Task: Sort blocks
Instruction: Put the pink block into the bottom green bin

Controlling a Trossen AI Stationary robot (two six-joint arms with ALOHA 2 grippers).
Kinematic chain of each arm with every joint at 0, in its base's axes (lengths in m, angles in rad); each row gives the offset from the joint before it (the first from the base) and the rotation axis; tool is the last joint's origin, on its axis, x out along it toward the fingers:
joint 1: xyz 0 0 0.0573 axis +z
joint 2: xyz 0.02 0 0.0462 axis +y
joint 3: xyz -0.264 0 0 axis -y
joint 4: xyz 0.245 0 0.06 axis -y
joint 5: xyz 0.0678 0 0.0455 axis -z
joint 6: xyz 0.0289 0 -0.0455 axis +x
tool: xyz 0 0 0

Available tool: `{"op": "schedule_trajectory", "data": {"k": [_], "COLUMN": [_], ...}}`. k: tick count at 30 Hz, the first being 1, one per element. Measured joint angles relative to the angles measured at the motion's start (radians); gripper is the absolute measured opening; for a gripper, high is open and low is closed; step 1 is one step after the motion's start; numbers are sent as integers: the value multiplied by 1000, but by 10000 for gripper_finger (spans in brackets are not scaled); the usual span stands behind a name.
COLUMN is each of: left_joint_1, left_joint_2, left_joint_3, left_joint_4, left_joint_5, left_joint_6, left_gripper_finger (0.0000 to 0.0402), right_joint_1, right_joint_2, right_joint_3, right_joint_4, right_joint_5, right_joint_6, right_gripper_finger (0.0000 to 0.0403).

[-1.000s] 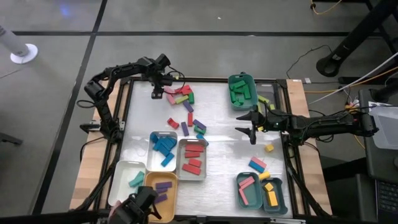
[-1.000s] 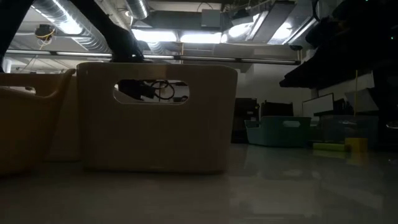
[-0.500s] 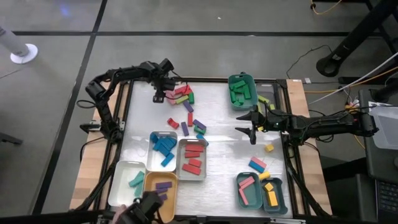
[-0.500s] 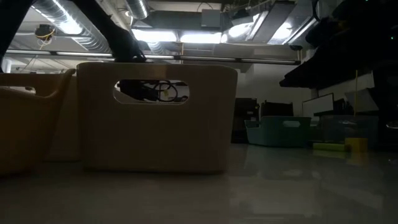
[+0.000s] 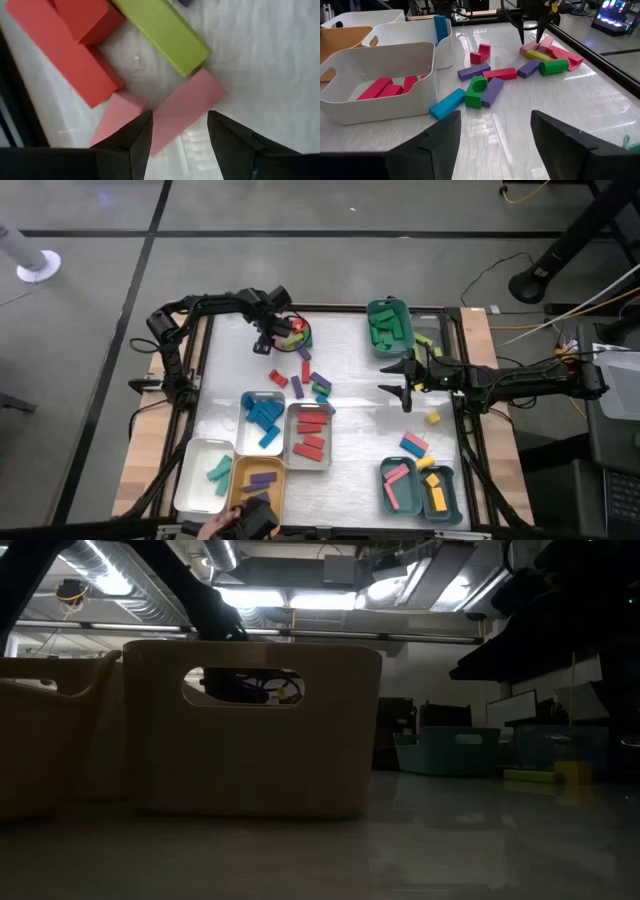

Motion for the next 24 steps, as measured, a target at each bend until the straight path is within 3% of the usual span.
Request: {"op": "schedule_trajectory", "data": {"k": [17, 20, 24], "left_joint_1": [-68, -73, -75], "left_joint_2": [43, 43, 43], "left_joint_3": [0, 0, 0], "left_joint_4": [-6, -7, -6], "left_joint_5": [-74, -78, -78], "left_joint_6": [-100, -81, -79], "left_gripper_finger": [177, 158, 105], "right_joint_1": [0, 0, 0], "right_joint_2": [0, 0, 0], "right_joint_3": [0, 0, 0], "right_joint_4": [0, 0, 0], "right_joint_5": [0, 0, 0], "right_joint_6": [3, 3, 4], "right_gripper_finger": [238, 238, 238]}}
